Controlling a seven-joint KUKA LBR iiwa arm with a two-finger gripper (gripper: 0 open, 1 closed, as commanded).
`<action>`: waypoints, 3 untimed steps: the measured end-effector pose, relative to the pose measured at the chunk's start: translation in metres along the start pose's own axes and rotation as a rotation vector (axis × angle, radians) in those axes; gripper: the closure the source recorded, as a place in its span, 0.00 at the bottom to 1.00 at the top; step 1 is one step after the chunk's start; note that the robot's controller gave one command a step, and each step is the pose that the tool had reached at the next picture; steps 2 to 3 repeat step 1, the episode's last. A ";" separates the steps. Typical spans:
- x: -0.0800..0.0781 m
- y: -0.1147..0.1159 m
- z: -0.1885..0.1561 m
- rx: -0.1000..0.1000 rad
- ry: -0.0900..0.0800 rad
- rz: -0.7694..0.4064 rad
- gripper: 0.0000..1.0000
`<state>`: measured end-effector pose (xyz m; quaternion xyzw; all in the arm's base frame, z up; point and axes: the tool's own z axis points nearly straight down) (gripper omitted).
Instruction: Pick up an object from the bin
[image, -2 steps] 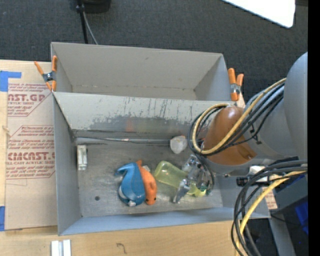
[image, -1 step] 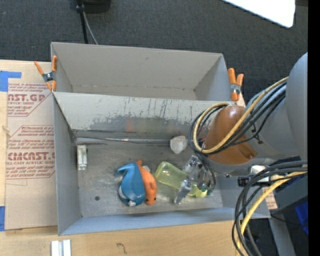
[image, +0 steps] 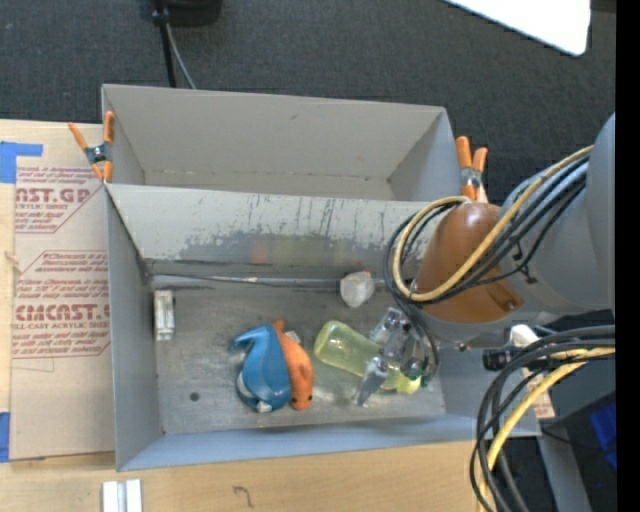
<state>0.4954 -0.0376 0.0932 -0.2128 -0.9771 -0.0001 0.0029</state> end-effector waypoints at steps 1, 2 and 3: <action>-0.002 0.000 -0.015 -0.002 -0.006 0.000 1.00; -0.002 0.000 -0.015 -0.002 -0.006 0.000 1.00; -0.002 0.000 -0.015 -0.002 -0.006 0.000 1.00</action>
Offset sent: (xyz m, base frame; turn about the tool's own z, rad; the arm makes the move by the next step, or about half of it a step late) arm 0.0000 0.0000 0.0149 0.0000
